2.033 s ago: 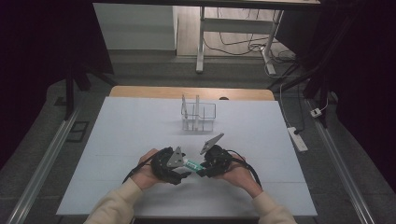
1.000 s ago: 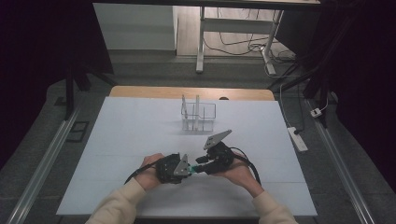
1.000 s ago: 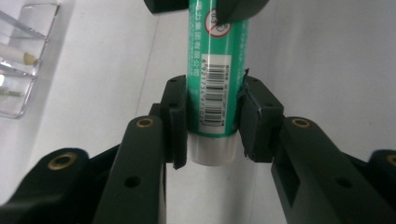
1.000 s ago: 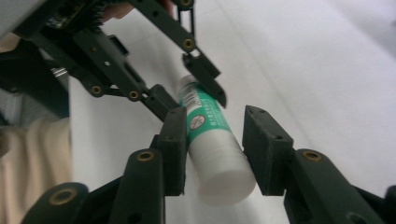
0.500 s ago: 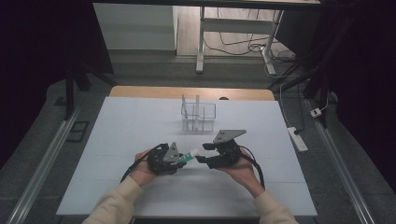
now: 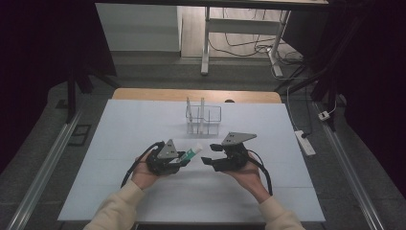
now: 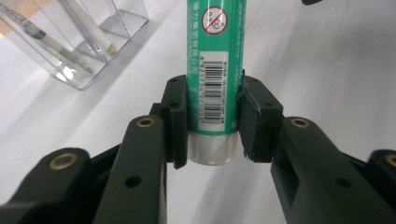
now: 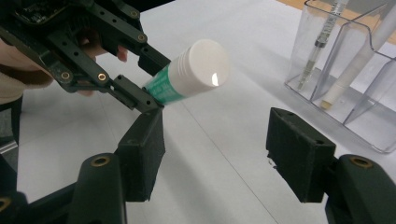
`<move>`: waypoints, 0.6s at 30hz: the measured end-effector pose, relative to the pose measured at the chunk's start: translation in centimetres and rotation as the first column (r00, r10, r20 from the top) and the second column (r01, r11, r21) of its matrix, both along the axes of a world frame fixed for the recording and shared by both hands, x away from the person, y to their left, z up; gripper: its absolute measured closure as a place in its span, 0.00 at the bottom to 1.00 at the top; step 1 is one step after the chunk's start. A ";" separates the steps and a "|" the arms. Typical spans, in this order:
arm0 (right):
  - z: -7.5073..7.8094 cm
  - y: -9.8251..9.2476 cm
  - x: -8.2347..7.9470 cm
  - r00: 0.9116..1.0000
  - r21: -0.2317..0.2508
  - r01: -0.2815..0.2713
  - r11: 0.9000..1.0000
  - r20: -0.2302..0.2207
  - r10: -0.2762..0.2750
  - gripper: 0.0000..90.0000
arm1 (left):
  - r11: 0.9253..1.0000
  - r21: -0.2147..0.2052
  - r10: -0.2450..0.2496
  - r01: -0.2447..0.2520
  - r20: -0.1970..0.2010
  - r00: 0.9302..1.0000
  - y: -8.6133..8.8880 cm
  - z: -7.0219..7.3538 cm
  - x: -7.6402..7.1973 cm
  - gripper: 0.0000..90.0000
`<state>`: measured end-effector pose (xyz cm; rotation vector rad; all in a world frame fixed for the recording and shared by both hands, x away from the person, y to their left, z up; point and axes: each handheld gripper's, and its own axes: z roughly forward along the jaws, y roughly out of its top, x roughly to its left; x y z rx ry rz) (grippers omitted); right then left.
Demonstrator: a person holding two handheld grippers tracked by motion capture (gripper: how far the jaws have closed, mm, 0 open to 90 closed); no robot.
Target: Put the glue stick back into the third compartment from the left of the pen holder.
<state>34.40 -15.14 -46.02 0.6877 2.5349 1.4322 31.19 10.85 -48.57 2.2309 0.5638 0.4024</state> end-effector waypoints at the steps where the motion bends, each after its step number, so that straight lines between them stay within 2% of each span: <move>1: 0.0 0.0 0.0 1.000 0.004 0.000 1.000 -0.004 0.000 0.40 | 1.000 -0.002 -0.001 0.001 0.000 1.000 -0.1 0.0 0.0 0.73; 5: -0.3 0.2 0.0 1.000 0.014 0.000 1.000 -0.020 0.000 0.40 | 1.000 -0.020 -0.011 0.011 -0.004 1.000 -0.4 -0.1 -0.1 0.73; 13: -0.5 0.4 0.0 0.999 0.050 0.000 0.999 -0.050 0.003 0.41 | 0.999 -0.032 -0.041 0.042 0.012 0.999 -1.6 -0.3 -0.6 0.73; 18: -0.4 0.5 0.0 0.998 0.078 0.003 0.997 -0.061 0.002 0.48 | 0.998 -0.023 -0.061 0.061 0.014 0.998 -2.4 -0.5 -0.8 0.73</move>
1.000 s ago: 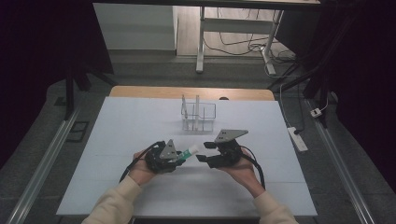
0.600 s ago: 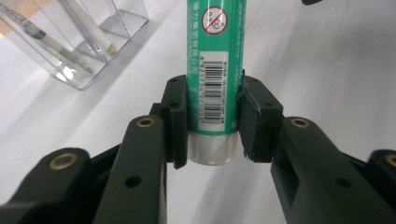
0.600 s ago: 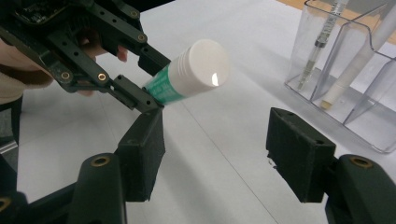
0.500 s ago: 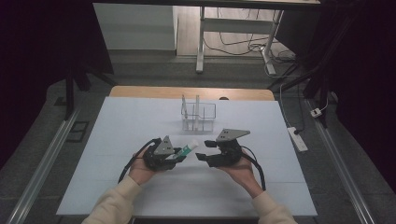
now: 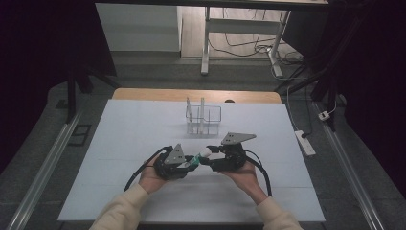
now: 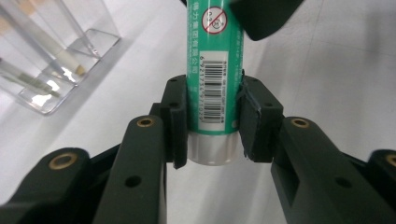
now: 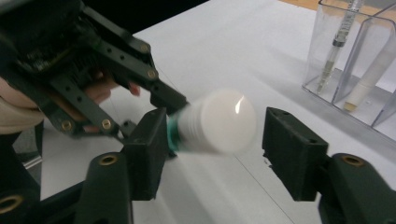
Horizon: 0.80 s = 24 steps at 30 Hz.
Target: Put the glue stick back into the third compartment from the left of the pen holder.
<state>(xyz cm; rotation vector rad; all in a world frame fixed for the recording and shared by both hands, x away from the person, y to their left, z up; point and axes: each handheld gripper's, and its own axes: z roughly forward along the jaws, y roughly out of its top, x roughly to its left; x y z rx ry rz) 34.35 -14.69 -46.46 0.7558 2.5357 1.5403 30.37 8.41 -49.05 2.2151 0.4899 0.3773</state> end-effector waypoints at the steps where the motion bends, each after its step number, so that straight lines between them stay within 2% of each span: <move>1: 0.0 0.0 0.0 1.000 0.003 -0.004 1.000 -0.004 0.004 0.52 | 1.000 0.004 -0.003 0.003 0.000 1.000 -0.2 -0.1 0.0 0.73; 4: 0.1 0.0 -0.1 1.000 0.011 -0.011 1.000 -0.007 0.011 0.58 | 1.000 0.017 -0.006 0.006 -0.003 1.000 -0.6 -0.3 -0.1 0.73; 8: 0.4 -0.3 0.0 0.999 0.052 -0.023 0.998 -0.027 0.024 0.67 | 1.000 0.001 -0.001 0.001 -0.003 1.000 -0.7 -0.4 0.0 0.72; 11: 0.5 -0.2 -0.2 0.999 0.045 -0.034 0.998 -0.004 0.034 0.68 | 1.000 0.006 0.016 -0.016 0.000 1.000 -0.6 -0.5 0.0 0.70; 16: 0.7 -0.2 -0.5 0.999 0.025 -0.023 0.999 0.036 0.022 0.71 | 0.999 -0.016 0.046 -0.046 -0.009 0.999 -0.3 -0.4 0.1 0.62; 24: 1.4 -1.1 -0.4 0.997 0.042 0.012 0.999 0.074 -0.015 0.71 | 0.995 -0.052 0.082 -0.083 -0.020 0.996 1.2 0.2 -0.2 0.50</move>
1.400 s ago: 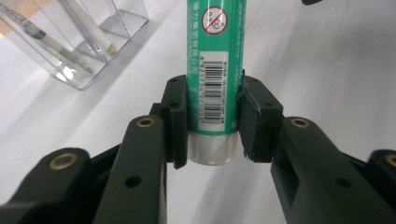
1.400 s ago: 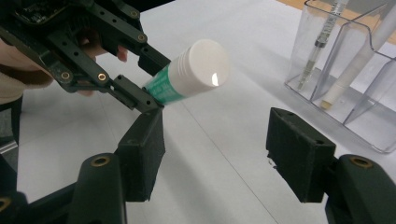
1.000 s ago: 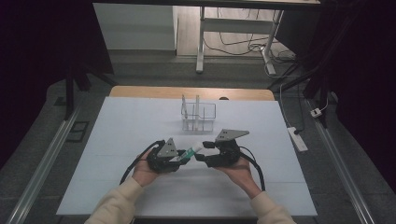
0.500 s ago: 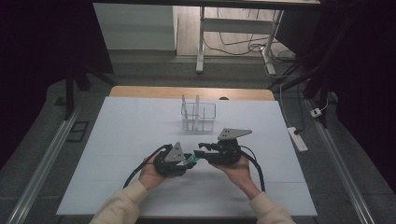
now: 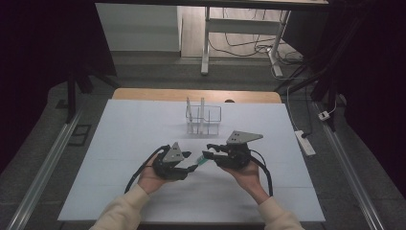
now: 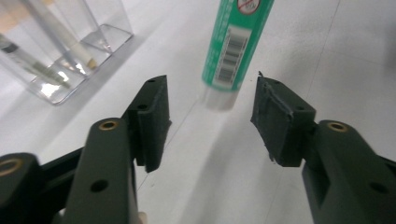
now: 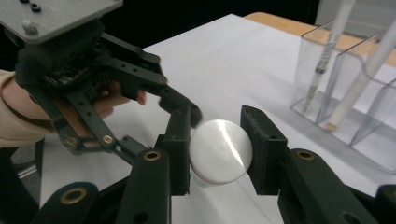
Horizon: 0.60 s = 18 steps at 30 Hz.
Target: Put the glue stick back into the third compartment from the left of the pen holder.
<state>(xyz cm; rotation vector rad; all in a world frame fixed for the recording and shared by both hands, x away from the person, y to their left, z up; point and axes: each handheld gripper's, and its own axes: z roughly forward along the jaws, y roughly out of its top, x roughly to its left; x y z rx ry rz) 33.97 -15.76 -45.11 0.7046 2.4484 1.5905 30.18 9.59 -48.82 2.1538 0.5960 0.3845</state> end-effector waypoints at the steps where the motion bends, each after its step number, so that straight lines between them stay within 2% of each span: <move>1: 0.1 -0.1 0.0 1.000 0.001 0.005 1.000 0.004 -0.005 0.71 | 1.000 -0.001 0.005 -0.005 -0.003 1.000 0.4 0.1 -0.2 0.49; 10: 1.2 -1.8 0.5 0.998 0.017 0.061 0.998 0.032 -0.061 0.71 | 0.998 0.018 0.069 -0.068 -0.029 0.997 4.3 0.2 -2.1 0.44; 18: 2.2 -3.2 1.5 0.992 0.042 0.109 0.993 0.055 -0.112 0.71 | 0.989 0.014 0.149 -0.148 -0.067 0.987 7.9 -0.7 -2.7 0.41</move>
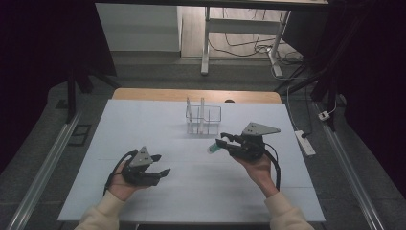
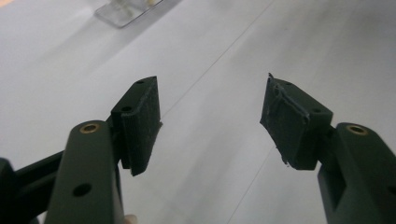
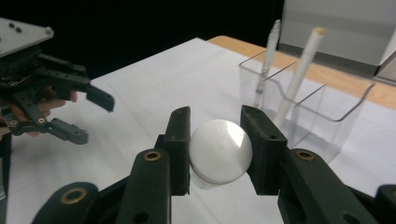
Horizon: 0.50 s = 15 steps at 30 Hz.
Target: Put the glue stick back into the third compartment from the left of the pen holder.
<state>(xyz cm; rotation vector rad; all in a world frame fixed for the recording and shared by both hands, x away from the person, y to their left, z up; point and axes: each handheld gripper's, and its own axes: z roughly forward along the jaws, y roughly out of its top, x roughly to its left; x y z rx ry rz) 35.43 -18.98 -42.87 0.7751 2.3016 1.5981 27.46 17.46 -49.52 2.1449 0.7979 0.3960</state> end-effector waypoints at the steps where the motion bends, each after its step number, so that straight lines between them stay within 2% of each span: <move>1: 0.2 -0.1 0.2 1.000 0.001 0.004 1.000 0.002 -0.004 0.71 | 1.000 0.001 0.011 -0.011 -0.003 1.000 0.4 -0.1 -0.1 0.40; 9: 1.6 -0.5 1.9 0.998 0.018 0.054 0.998 0.021 -0.055 0.71 | 0.998 -0.021 0.065 -0.065 -0.007 0.998 2.7 -0.4 -0.8 0.39; 15: 3.1 -0.3 3.7 0.995 0.011 0.095 0.995 0.040 -0.095 0.71 | 0.995 -0.027 0.093 -0.094 -0.020 0.995 3.8 -1.1 -1.1 0.38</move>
